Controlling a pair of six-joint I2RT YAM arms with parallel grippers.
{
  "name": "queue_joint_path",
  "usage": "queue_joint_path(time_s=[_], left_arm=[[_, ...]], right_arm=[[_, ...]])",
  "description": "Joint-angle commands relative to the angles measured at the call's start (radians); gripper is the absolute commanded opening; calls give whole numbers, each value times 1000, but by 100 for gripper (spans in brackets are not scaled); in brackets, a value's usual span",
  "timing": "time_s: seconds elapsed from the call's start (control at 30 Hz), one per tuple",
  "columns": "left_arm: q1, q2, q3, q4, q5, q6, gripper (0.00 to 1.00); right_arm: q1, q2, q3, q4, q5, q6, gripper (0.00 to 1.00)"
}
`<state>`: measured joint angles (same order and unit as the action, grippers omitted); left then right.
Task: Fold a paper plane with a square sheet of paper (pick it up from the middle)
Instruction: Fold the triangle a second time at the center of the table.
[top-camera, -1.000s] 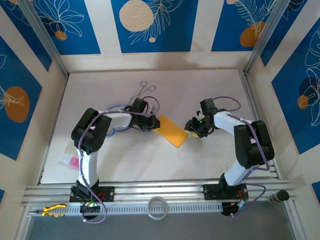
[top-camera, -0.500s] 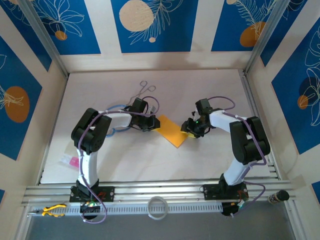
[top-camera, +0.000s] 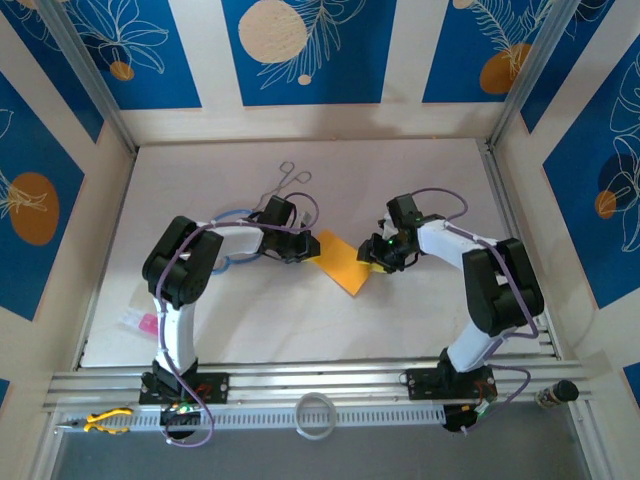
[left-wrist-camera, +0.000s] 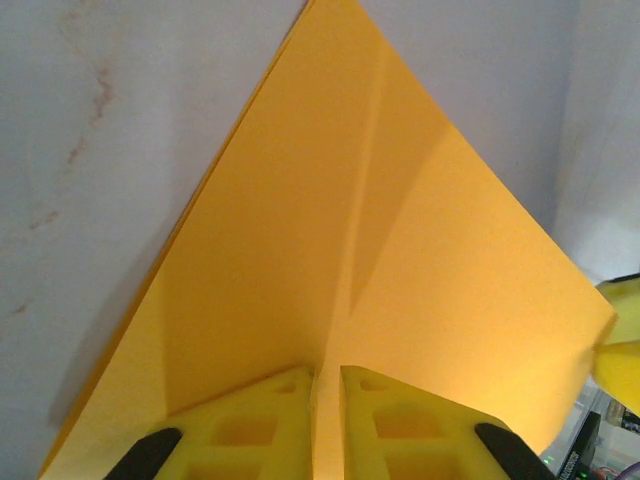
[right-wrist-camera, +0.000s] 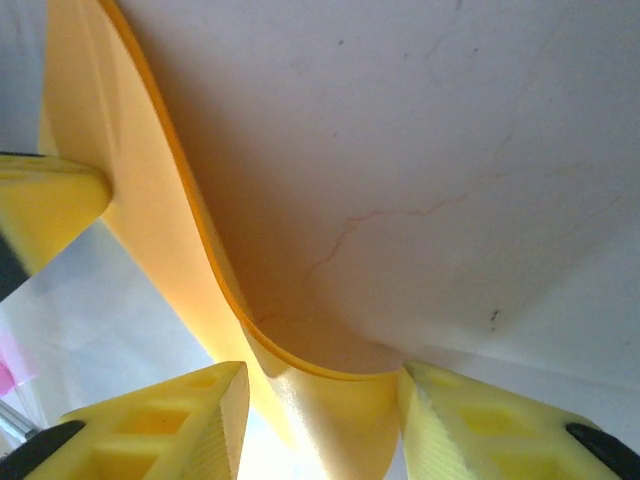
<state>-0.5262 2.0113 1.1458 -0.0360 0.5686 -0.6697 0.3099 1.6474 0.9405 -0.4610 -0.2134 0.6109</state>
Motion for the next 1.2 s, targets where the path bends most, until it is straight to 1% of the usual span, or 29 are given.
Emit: queue_joint_path(time_s=[0.0,0.27,0.33,0.57,0.7,0.83,0.97,1.17], left_arm=[[0,17,-10,-83,14,35,16],[1,12,15,-104,9,43,16],[0,3,23,-118,2,50,16],[1,-13,36,-127,0,47,16],[0,-6,31,-126,-2,47,16],[1,-3,22,-121,-4,45,16],[1,-3,16,-114,-3,41,16],[1,3,15,-114,-2,40,16]], right_arm=[[25,-55,-20,-38,-25,16,43],[97,-112,-81,-42,22,89,38],[117,-122,-89,-52,48,119,36],[179,-144,-132,-19,57,202,33],[209,-149,-124,-51,96,229,32],[234,-150,-111,-108,155,256,28],[254,-156,-98,-125,176,254,28],[268,-157,-54,-183,230,235,31]])
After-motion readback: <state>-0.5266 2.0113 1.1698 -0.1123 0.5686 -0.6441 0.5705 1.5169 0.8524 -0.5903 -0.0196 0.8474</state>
